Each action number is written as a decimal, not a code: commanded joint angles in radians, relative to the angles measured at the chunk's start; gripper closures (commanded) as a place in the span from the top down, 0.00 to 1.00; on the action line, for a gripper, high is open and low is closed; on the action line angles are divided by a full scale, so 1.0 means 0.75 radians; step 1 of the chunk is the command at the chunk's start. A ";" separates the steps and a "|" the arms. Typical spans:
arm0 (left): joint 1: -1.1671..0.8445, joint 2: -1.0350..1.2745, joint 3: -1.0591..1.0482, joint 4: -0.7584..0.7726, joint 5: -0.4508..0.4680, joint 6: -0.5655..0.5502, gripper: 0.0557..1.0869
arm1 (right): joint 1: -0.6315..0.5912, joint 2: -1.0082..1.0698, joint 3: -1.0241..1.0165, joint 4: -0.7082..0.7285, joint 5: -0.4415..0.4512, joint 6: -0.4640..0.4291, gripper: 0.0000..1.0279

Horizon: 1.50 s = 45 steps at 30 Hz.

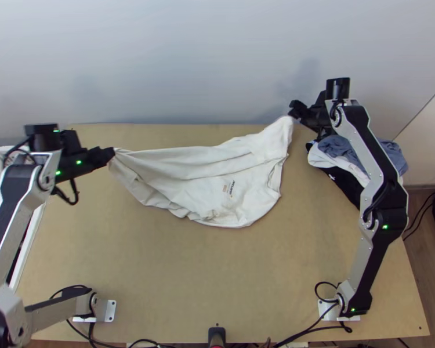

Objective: Fold the t-shirt

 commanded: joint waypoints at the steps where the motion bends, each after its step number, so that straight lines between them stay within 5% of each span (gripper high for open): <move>1: -0.023 0.182 -0.006 0.173 -0.055 -0.011 0.04 | 0.072 -0.062 -0.094 -0.047 0.001 -0.026 0.96; 13: -0.004 0.554 0.538 0.202 -0.135 -0.005 0.04 | 0.620 -0.551 -0.593 -0.020 0.003 -0.202 0.96; 26: -0.016 0.700 0.710 0.198 -0.166 0.005 0.04 | 1.213 -0.420 -0.773 0.166 0.170 -0.388 0.89; 45: -0.055 0.702 0.741 0.179 -0.170 0.003 0.04 | 1.221 -0.109 -0.705 0.319 0.379 -0.327 0.89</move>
